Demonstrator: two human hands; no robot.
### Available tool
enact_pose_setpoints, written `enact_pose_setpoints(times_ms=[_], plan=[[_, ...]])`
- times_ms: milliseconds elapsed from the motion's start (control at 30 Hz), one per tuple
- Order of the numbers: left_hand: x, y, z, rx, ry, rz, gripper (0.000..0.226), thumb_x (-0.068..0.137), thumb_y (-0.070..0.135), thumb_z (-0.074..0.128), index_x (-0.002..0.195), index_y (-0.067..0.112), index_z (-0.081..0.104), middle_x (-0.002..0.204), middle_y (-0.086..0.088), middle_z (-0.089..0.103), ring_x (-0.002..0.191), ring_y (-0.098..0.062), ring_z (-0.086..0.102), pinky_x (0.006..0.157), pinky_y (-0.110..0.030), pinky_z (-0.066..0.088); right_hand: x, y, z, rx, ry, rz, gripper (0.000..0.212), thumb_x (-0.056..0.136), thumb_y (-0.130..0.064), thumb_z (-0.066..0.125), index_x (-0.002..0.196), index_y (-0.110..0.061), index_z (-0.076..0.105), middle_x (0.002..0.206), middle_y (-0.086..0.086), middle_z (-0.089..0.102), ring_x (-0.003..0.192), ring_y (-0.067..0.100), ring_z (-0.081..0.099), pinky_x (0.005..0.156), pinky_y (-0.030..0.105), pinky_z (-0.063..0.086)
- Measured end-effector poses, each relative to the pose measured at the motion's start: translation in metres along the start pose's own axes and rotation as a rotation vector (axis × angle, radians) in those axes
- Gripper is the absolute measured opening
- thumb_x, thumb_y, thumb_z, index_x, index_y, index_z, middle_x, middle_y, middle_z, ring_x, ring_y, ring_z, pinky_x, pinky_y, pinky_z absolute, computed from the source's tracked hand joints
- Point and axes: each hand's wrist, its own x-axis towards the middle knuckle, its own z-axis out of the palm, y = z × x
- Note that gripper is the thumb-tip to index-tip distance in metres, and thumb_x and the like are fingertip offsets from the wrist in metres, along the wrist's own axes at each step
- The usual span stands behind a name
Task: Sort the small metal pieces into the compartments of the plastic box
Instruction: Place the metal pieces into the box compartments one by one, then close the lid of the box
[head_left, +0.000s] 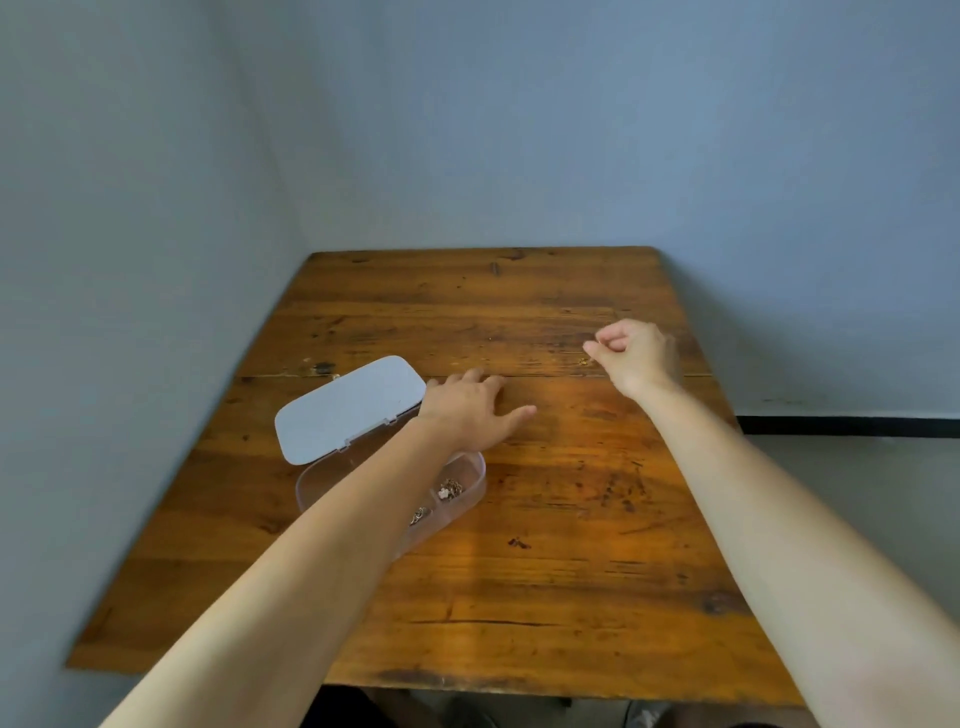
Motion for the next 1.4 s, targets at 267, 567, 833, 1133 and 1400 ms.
enact_pose_setpoints(times_ms=[267, 567, 833, 1133, 1400], plan=[[-0.002, -0.001, -0.003, -0.057, 0.012, 0.005, 0.085, 0.085, 0.078, 0.04, 0.152, 0.026, 0.034, 0.161, -0.005, 0.031, 0.147, -0.031, 0.028, 0.115, -0.052, 0.032, -0.011, 0.026, 0.011, -0.126, -0.121, 0.061, 0.059, 0.085, -0.047, 0.073, 0.134, -0.019, 0.058, 0.133, 0.009, 0.059, 0.123, 0.028, 0.055, 0.098, 0.04, 0.046], [-0.048, -0.065, -0.018, -0.274, 0.323, -0.207, 0.081, 0.088, 0.078, 0.032, 0.155, 0.032, 0.028, 0.167, -0.004, 0.016, 0.154, -0.028, 0.008, 0.121, -0.054, 0.008, -0.071, -0.041, 0.028, -0.08, -0.209, -0.074, 0.068, 0.094, -0.056, 0.054, 0.15, -0.023, 0.034, 0.154, 0.01, 0.032, 0.138, 0.033, 0.041, 0.104, 0.046, 0.041], [-0.101, -0.135, 0.007, -0.595, 0.313, -0.62, 0.091, 0.087, 0.077, 0.036, 0.159, 0.024, 0.016, 0.168, -0.009, 0.003, 0.154, -0.032, -0.002, 0.121, -0.055, 0.01, -0.152, -0.092, 0.067, 0.017, -0.457, -0.205, 0.108, 0.077, -0.085, 0.046, 0.158, -0.024, 0.006, 0.167, 0.005, 0.006, 0.151, 0.029, 0.018, 0.116, 0.055, 0.025], [-0.104, -0.122, 0.008, -1.058, 0.392, -0.607, 0.095, 0.088, 0.062, 0.058, 0.159, 0.026, 0.007, 0.168, -0.005, -0.005, 0.153, -0.033, 0.012, 0.117, -0.051, 0.027, -0.172, -0.088, 0.088, -0.238, -0.505, -0.285, 0.14, 0.055, -0.097, 0.05, 0.156, -0.024, -0.013, 0.167, -0.001, -0.013, 0.154, 0.024, 0.001, 0.12, 0.049, 0.016], [-0.11, -0.125, -0.001, -1.285, 0.676, -0.604, 0.09, 0.093, 0.05, 0.06, 0.159, 0.025, 0.004, 0.165, -0.007, 0.019, 0.147, -0.031, 0.032, 0.112, -0.047, 0.04, -0.171, -0.087, 0.09, -0.245, -0.479, -0.276, 0.137, 0.055, -0.096, 0.049, 0.157, -0.026, -0.009, 0.167, 0.0, -0.007, 0.154, 0.026, 0.006, 0.118, 0.051, 0.022]])
